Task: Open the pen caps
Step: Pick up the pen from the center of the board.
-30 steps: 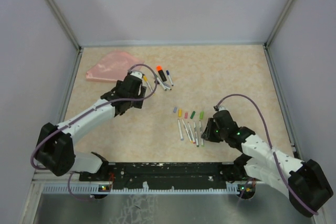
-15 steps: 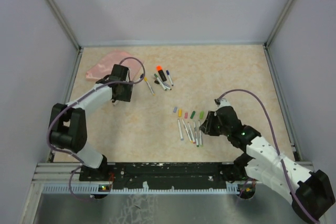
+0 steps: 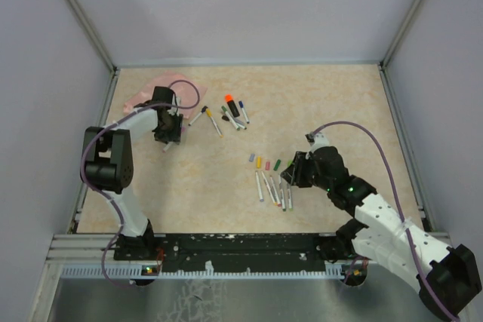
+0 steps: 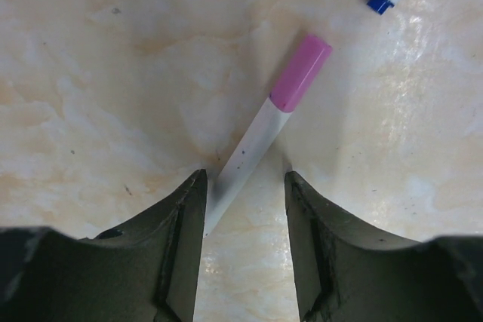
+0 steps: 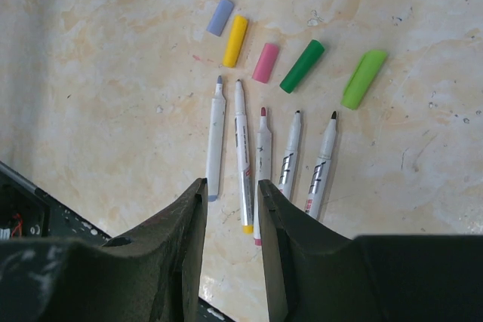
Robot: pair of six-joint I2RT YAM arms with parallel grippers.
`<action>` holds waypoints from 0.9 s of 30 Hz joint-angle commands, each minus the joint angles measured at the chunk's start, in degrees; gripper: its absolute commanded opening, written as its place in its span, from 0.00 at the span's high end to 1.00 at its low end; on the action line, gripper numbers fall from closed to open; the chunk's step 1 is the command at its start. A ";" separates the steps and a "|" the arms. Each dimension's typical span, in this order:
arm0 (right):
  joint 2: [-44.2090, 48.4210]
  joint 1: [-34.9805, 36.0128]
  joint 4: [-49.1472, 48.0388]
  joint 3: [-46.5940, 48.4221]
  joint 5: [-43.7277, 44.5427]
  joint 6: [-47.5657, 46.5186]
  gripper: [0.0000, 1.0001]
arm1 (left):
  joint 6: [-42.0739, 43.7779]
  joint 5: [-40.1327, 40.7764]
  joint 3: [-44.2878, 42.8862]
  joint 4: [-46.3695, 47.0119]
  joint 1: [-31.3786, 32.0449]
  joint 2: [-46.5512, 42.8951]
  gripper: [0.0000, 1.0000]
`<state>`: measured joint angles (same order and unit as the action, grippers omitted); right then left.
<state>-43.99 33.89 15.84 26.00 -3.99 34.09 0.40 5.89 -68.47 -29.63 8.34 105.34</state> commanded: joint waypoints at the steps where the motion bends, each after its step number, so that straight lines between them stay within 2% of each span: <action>1: 0.04 -0.49 -2.89 2.72 -0.50 -1.06 0.67 | 1.34 -3.12 -2.03 -1.74 -0.42 2.45 0.50; 6: 0.21 -0.48 -3.00 2.61 -0.47 -0.83 0.67 | 1.40 -2.06 -2.95 -2.57 -0.43 4.23 0.56; 10: 0.76 -0.49 -2.97 2.48 -0.34 -0.60 0.67 | 1.19 -2.04 -2.75 -2.88 -0.42 4.57 0.66; 20: 2.61 -0.48 -3.25 3.30 -0.90 -0.74 0.67 | 0.43 -4.67 -1.01 -3.08 -0.51 1.86 0.98; 27: 4.56 -0.49 -7.19 4.24 -3.91 -1.52 0.67 | -1.56 -11.50 2.97 -2.12 -0.51 -5.84 1.00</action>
<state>-41.30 33.87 14.70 26.39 -5.50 33.98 0.58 0.56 -68.20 -30.98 8.08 104.86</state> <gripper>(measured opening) 0.331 0.024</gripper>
